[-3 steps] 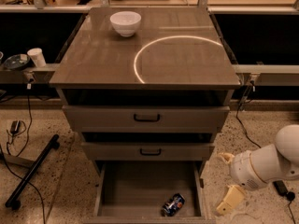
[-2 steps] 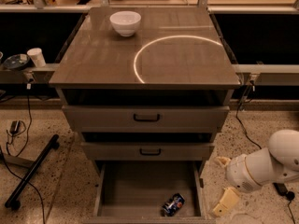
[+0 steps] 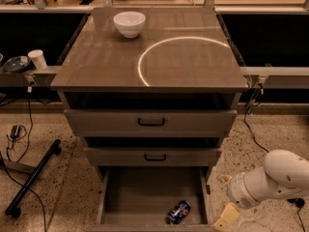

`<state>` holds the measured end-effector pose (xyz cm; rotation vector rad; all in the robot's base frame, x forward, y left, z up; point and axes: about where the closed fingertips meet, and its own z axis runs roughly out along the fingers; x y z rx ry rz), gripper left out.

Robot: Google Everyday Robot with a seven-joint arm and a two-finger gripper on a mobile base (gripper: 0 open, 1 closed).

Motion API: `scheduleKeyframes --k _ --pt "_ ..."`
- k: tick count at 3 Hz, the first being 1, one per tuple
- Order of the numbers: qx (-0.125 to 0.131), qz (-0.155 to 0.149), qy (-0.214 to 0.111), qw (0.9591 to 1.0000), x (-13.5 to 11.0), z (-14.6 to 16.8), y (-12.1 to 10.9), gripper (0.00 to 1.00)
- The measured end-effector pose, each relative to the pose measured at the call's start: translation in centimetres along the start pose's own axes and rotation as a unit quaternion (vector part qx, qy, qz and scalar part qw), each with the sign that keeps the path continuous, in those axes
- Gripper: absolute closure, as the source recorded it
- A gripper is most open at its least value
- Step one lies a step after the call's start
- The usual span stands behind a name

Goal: Pick pepsi can from bottom drawer and place on counter

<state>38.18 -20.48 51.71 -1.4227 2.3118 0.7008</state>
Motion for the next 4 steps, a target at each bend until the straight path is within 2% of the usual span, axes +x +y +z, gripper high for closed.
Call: scheduleKeyframes --k 1,2,3,4 --pt "0.003 0.002 0.000 1.0000 0.00 0.00 -0.02 0.00" --pt "0.029 0.023 -0.002 0.9993 0.02 -0.10 -0.19 0.00" --pt "0.083 0.080 -0.008 0.9933 0.16 -0.53 -0.25 0.00" --pt "0.147 0.158 -0.014 0.9764 0.94 -0.91 -0.85 0.00"
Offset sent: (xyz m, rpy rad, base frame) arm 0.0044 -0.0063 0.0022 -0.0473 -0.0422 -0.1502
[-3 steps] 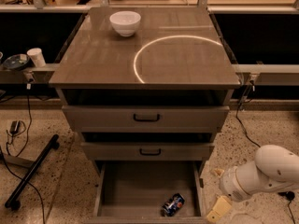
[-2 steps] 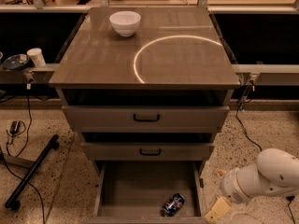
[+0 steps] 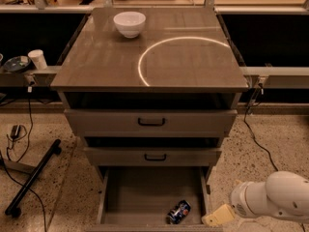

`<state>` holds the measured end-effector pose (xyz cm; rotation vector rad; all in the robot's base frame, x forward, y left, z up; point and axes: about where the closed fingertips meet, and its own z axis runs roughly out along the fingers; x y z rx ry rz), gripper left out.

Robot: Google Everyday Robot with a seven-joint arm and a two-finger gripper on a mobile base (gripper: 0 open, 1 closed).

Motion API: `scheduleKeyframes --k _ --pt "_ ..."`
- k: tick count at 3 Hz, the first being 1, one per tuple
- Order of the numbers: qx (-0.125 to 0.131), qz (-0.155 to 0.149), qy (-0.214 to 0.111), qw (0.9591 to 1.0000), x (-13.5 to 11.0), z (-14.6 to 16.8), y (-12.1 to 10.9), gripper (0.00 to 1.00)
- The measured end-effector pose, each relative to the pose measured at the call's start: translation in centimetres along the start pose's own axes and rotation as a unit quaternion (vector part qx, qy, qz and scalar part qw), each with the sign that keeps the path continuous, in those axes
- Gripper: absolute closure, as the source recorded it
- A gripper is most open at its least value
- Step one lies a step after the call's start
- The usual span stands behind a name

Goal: Pick pepsi can from bottom drawer and place on counter

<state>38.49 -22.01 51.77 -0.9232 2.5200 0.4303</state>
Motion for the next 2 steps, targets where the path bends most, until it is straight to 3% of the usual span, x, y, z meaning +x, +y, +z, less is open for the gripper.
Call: scheduleKeyframes --k 1,2 --pt "0.031 0.025 -0.015 0.9991 -0.45 0.11 -1.35 0.00" --pt "0.031 0.021 -0.015 0.9992 -0.51 0.10 -1.36 0.00"
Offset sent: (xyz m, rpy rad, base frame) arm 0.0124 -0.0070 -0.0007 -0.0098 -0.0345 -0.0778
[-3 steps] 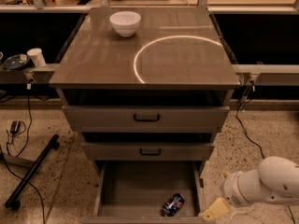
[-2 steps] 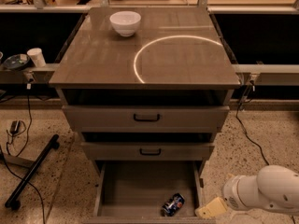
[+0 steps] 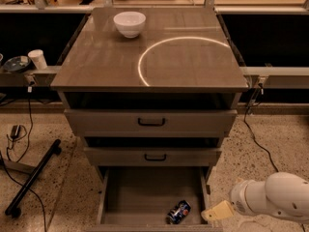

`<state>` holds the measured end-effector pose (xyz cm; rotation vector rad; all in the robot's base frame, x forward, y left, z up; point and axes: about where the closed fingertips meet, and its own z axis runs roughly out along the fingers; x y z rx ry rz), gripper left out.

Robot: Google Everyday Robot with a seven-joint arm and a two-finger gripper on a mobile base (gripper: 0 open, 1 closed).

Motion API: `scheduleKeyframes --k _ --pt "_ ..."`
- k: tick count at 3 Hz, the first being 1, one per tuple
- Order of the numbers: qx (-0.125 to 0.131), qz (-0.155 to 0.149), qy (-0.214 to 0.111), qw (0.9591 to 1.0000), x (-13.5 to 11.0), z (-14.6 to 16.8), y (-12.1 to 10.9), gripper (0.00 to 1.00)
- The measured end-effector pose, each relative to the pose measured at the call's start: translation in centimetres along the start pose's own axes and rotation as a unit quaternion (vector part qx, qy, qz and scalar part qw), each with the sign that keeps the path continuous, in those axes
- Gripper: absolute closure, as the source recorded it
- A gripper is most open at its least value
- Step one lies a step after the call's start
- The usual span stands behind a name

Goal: Pick pepsi can from bottom drawer and place on counter

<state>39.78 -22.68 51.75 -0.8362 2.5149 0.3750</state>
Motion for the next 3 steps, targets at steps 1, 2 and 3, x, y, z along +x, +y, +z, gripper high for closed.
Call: scheduleKeyframes --k 1,2,3 --pt "0.003 0.008 0.004 1.0000 0.0 0.2 -0.1 0.00" --pt "0.045 0.013 0.019 0.9987 0.6 -1.0 -1.2 0.00" --pt "0.143 0.036 0.016 0.9889 1.3 -5.1 -3.7 0.00"
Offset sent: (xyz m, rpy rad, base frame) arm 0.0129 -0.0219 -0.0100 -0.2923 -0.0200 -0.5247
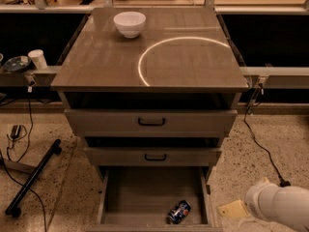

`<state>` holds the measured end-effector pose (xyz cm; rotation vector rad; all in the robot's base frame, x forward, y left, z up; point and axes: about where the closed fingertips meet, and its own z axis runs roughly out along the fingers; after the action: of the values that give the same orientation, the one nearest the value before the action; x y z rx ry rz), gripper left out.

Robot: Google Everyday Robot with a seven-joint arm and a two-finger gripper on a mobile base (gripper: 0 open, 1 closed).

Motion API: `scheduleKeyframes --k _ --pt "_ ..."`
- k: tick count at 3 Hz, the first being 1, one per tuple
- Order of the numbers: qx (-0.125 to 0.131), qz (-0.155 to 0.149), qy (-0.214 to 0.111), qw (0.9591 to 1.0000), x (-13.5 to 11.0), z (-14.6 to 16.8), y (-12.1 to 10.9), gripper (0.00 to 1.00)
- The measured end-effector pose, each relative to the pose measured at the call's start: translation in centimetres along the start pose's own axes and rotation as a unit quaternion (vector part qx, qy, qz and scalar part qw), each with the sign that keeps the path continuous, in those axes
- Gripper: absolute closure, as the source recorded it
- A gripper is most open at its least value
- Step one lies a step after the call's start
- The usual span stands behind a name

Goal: Pick pepsi can from bottom drawer and place on counter

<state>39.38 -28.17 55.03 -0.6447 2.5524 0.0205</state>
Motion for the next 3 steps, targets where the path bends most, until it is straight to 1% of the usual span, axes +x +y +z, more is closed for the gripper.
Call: scheduleKeyframes --k 1,2,3 --pt "0.052 0.103 0.008 0.9932 3.7 -0.2 -1.3 0.00" --pt "0.076 0.130 0.007 0.9886 4.9 -0.7 -1.9 0.00" --pt "0.076 0.129 0.007 0.9886 4.8 -0.7 -1.9 0.00"
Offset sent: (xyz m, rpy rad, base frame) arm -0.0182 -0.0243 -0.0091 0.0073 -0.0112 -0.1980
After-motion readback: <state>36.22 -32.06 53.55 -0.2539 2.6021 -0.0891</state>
